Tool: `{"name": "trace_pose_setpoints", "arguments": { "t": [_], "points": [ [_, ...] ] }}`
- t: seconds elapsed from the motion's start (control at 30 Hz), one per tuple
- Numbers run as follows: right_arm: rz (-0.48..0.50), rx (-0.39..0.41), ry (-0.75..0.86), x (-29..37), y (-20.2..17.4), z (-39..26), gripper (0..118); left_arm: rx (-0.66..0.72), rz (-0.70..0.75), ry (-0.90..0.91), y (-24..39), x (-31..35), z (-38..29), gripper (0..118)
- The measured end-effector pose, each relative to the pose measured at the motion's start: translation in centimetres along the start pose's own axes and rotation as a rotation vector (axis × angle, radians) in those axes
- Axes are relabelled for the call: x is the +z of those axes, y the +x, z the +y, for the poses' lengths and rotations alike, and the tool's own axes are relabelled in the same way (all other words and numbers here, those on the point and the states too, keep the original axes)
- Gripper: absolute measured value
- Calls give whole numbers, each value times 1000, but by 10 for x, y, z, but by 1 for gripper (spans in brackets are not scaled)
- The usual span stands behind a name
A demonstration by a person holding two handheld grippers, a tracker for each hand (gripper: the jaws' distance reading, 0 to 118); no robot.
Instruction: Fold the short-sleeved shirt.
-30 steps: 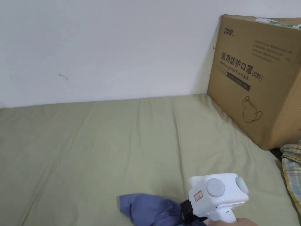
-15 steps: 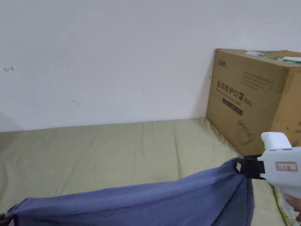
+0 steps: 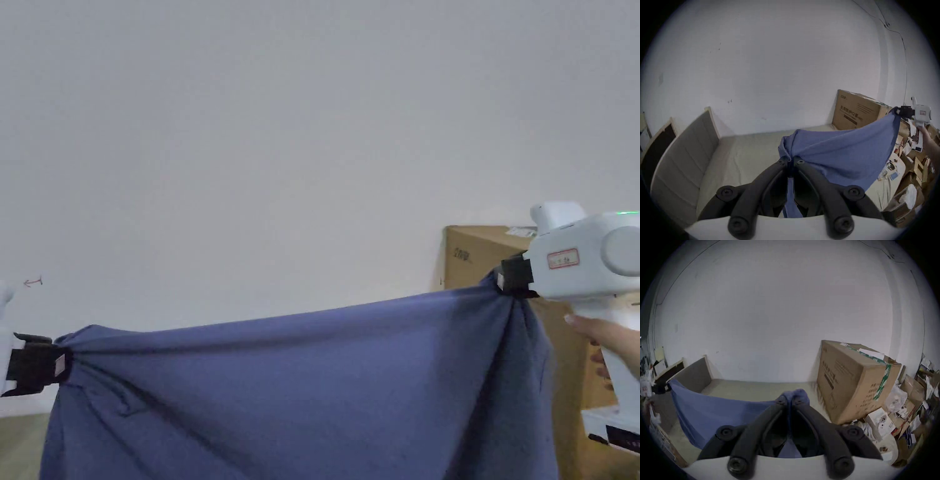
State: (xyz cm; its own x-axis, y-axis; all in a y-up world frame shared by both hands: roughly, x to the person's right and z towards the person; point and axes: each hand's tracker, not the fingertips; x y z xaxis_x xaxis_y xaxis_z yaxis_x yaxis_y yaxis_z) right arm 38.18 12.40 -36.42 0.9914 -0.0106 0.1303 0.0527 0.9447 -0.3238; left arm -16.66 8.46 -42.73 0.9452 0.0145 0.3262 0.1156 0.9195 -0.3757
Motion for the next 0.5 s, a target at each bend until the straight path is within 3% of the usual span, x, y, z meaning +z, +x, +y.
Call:
{"name": "trace_pose_setpoints", "arguments": {
  "t": [0.17,0.5],
  "points": [
    [-30,-29,46,-54,-4,52,5,24,45,41,-10,-58,45,5],
    [-96,20,164,-160,-26,93,5,60,163,221,-28,-167,78,5]
  ]
}}
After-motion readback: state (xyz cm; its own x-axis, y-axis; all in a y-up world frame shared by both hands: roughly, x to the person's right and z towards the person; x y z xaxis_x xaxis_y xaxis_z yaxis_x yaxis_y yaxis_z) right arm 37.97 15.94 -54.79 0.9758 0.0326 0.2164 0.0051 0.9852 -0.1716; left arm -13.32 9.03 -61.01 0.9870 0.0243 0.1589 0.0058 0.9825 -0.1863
